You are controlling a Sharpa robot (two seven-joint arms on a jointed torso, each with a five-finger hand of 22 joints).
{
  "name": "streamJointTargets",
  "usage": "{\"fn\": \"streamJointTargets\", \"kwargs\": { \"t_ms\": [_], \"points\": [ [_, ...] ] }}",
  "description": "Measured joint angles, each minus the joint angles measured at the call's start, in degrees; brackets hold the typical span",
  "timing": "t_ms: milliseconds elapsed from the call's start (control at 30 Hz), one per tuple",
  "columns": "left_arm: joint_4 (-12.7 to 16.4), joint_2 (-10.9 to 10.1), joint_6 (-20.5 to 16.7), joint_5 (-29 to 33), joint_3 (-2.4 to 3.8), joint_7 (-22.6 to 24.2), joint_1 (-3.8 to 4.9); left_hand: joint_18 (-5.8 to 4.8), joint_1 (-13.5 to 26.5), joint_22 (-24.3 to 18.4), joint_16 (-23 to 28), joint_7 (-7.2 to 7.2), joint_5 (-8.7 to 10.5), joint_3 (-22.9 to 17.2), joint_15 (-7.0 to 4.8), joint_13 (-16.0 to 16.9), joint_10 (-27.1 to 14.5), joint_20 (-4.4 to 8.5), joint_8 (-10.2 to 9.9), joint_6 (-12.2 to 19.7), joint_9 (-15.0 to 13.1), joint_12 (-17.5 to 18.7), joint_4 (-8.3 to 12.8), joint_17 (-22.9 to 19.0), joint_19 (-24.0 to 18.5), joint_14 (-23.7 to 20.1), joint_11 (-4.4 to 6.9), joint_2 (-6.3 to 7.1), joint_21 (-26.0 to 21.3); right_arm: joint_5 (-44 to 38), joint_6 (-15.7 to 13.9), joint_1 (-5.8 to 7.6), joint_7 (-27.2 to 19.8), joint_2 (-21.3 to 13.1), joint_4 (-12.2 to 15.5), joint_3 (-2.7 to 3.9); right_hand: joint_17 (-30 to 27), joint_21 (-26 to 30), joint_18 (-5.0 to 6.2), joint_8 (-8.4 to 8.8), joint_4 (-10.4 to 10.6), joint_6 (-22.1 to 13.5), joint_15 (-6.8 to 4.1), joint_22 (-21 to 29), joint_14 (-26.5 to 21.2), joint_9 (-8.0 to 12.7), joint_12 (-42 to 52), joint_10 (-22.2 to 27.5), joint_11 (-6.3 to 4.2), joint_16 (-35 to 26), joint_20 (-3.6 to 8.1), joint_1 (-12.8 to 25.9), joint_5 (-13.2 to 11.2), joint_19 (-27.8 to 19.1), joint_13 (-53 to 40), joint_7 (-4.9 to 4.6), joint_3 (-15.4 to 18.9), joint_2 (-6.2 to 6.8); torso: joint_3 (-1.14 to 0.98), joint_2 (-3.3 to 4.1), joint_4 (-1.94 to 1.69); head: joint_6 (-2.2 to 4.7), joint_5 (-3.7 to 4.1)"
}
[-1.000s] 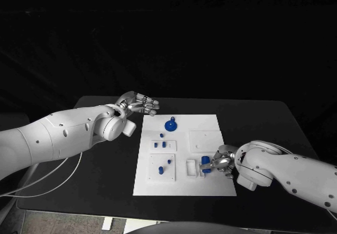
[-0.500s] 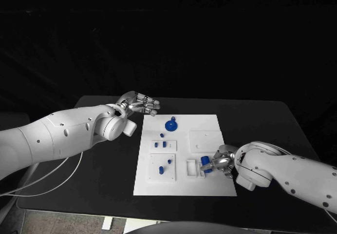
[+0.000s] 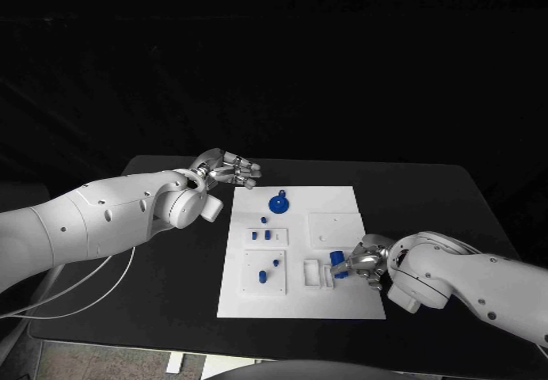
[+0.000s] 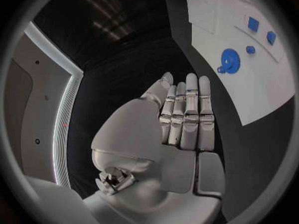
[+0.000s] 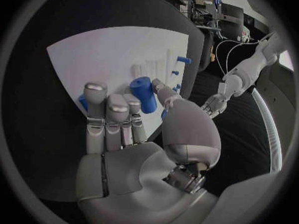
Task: Assemble the parts on the task board
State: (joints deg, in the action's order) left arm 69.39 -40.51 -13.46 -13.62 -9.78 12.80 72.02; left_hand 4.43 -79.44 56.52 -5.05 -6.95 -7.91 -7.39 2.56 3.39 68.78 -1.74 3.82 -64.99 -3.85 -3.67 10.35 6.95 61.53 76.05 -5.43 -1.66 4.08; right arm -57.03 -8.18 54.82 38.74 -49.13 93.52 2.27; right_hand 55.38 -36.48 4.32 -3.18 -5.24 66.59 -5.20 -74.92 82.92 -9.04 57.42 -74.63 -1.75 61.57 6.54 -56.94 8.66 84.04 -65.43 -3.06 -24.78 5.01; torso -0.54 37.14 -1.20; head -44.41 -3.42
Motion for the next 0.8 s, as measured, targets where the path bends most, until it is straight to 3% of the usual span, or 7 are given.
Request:
{"fn": "streamJointTargets", "kwargs": {
  "t_ms": [233,800],
  "points": [
    [0.05,0.0,0.07,0.0,0.0,-0.01,0.0,0.0,0.0,-0.21,0.0,0.0,0.0,0.0,0.0,0.0,0.0,0.0,0.0,0.0,0.0,0.0,0.0,0.05,0.0,0.0,0.0,0.0,0.0,1.39,-0.74,0.75,0.58,-0.3,1.7,0.24,-0.06,0.0,0.0,-0.31,0.03,0.31,0.0,0.0,0.0,-0.11,0.0,0.0,0.0,0.0,0.0,0.18,-0.01,0.0,0.22,-0.11,0.37,-0.18,0.07,0.0,0.04,0.05,-0.01],
    [0.23,-0.03,0.29,0.02,-0.01,-0.09,0.01,0.0,0.0,-0.21,0.0,0.0,0.0,0.0,0.0,0.0,0.0,0.0,0.0,0.0,0.0,0.0,0.0,0.05,0.0,0.0,0.0,0.0,0.0,3.24,0.18,0.86,1.15,2.88,1.03,-0.18,-0.15,0.0,0.0,-0.3,0.41,0.42,0.0,0.01,0.0,0.13,-0.22,0.0,0.02,0.0,0.0,0.21,-0.24,0.0,0.39,0.0,1.4,-0.36,-0.01,0.04,0.0,-0.35,-0.12]
  ]
}}
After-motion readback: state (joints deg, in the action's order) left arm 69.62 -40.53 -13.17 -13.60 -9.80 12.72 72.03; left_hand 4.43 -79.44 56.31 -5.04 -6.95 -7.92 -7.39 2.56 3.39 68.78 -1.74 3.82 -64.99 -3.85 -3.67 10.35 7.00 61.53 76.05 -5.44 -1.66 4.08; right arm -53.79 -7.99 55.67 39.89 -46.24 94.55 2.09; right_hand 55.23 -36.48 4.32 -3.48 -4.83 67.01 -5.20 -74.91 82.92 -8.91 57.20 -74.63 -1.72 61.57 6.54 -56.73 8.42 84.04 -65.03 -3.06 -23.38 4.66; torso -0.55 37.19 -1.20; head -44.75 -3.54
